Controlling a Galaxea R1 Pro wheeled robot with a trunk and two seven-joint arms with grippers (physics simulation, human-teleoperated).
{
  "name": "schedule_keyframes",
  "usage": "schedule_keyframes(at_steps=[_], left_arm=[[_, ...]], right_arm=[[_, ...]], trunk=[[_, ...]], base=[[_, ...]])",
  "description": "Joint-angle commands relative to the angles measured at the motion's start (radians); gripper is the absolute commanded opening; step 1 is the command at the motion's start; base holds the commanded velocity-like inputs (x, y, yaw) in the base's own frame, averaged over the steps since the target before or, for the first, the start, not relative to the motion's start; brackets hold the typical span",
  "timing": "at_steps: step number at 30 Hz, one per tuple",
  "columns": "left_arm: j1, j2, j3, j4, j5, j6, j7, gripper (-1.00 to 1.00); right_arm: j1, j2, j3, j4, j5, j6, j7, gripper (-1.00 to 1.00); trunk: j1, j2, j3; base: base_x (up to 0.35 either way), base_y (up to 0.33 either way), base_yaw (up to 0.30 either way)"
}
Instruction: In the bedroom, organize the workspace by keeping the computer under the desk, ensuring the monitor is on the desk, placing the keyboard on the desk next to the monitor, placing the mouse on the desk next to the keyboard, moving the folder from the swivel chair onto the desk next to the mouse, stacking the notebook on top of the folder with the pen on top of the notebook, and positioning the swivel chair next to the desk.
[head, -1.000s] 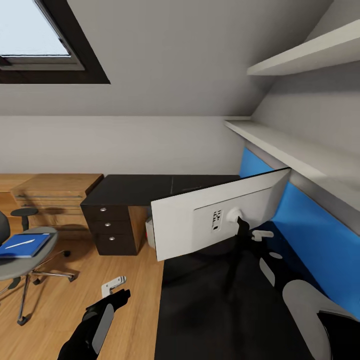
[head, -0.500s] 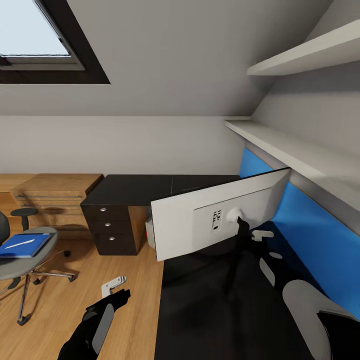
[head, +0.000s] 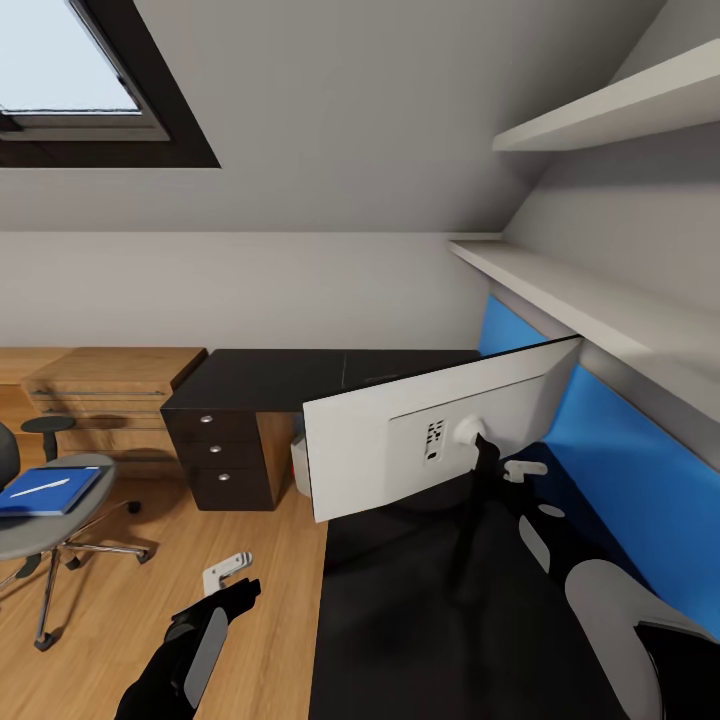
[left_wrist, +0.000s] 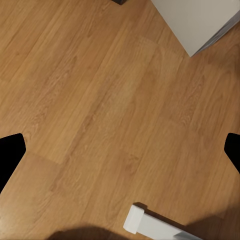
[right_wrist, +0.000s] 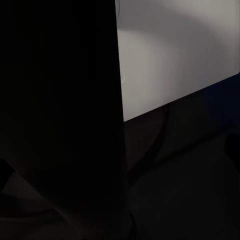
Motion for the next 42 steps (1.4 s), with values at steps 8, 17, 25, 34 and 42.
schedule_keyframes(at_steps=[8, 17, 25, 34, 42], left_arm=[[-0.001, -0.001, 0.002, -0.002, 0.011, 0.004, 0.006, 1.00], [-0.001, -0.001, 0.002, -0.002, 0.013, 0.004, 0.006, 1.00], [-0.001, 0.000, 0.002, -0.002, 0.014, 0.005, 0.006, 1.00], [-0.001, 0.000, 0.002, -0.002, 0.015, 0.006, 0.005, 1.00], [-0.001, -0.001, 0.002, -0.002, 0.015, 0.006, 0.006, 1.00]], right_arm=[[-0.001, 0.000, -0.010, 0.001, 0.001, -0.003, 0.009, 1.00], [-0.001, 0.000, -0.010, 0.001, 0.001, -0.003, 0.012, 1.00], [-0.001, 0.000, -0.010, 0.001, 0.001, -0.003, 0.012, 1.00], [-0.001, 0.007, -0.010, -0.002, -0.002, -0.016, 0.005, 1.00], [-0.001, 0.008, -0.011, 0.000, -0.005, -0.043, 0.003, 1.00]], trunk=[[0.001, -0.002, -0.002], [0.001, -0.002, -0.002], [0.001, -0.002, -0.002], [0.001, -0.002, -0.002], [0.001, -0.002, -0.002]], base=[[0.000, 0.000, 0.000], [-0.104, 0.156, 0.000], [-0.037, 0.050, 0.000], [-0.191, 0.243, 0.000], [-0.243, 0.242, 0.000]])
